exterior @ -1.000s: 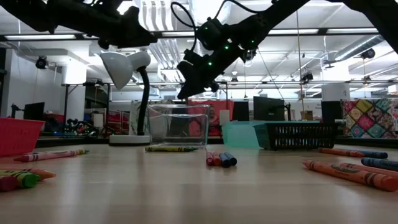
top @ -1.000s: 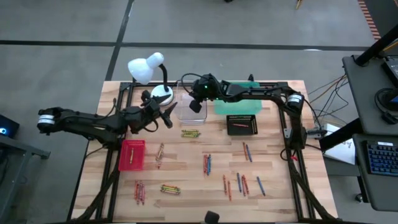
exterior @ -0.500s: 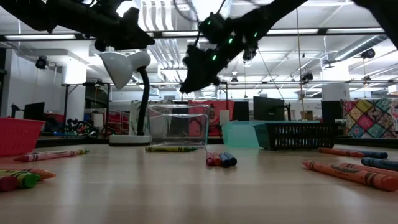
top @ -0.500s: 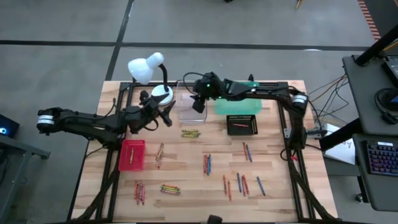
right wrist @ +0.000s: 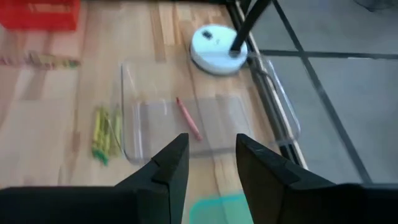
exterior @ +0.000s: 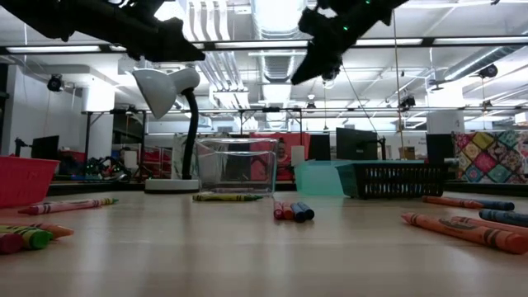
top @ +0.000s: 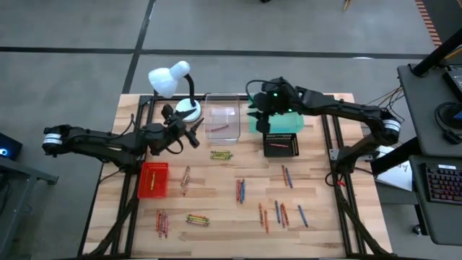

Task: Sort crayons
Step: Put the red crayon into the black bin

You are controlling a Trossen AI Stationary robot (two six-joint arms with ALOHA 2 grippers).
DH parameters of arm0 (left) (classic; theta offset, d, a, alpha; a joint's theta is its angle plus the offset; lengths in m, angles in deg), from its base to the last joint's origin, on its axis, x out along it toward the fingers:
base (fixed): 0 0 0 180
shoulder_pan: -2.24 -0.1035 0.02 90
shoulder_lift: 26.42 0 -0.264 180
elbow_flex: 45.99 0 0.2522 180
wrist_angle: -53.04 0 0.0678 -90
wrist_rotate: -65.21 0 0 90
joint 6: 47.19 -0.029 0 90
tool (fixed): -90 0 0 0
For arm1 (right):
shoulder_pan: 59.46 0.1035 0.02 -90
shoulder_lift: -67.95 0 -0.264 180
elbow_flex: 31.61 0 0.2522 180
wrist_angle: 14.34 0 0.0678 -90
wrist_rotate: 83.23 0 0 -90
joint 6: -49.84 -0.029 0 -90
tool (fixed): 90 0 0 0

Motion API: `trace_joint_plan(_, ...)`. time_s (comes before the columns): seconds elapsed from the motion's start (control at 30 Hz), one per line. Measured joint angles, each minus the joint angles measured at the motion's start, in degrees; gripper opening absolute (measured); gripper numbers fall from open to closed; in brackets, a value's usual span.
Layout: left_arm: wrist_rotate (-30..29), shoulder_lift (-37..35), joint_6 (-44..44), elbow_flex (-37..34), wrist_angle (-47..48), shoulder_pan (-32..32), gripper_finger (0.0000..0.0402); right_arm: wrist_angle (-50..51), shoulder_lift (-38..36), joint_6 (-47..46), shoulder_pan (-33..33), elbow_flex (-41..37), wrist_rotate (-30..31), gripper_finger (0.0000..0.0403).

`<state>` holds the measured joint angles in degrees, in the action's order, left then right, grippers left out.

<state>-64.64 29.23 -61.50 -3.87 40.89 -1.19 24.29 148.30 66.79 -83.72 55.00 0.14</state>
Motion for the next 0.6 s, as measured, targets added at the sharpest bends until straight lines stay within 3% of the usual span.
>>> trace_joint_plan(0.13, -0.2, -0.1, 3.7, 0.0, 0.5, -0.7, 0.0192, -0.2, -2.4, 0.2, -2.1, -2.0, 0.0, 0.0120)
trace_joint_plan(0.3, -0.1, -0.5, 9.2, 0.0, -0.1, -1.1, 0.0192, 0.9, -2.9, -15.0, -3.3, -0.9, -0.4, 0.0119)
trace_joint_plan(0.4, 0.9, -0.7, 8.2, 0.0, 0.1, -1.2, 0.0192, 3.6, -3.5, -20.3, -2.5, -0.7, -6.4, 0.0113)
trace_joint_plan(0.47, 3.6, -0.4, 6.1, -0.1, 0.9, -1.2, 0.0192, 5.2, -3.7, -20.9, -0.7, -1.0, -10.4, 0.0109)
trace_joint_plan(0.6, 10.6, 0.1, 3.7, -0.2, 0.5, -1.1, 0.0192, 7.5, -3.7, -16.8, 3.7, -2.4, -11.4, 0.0102)
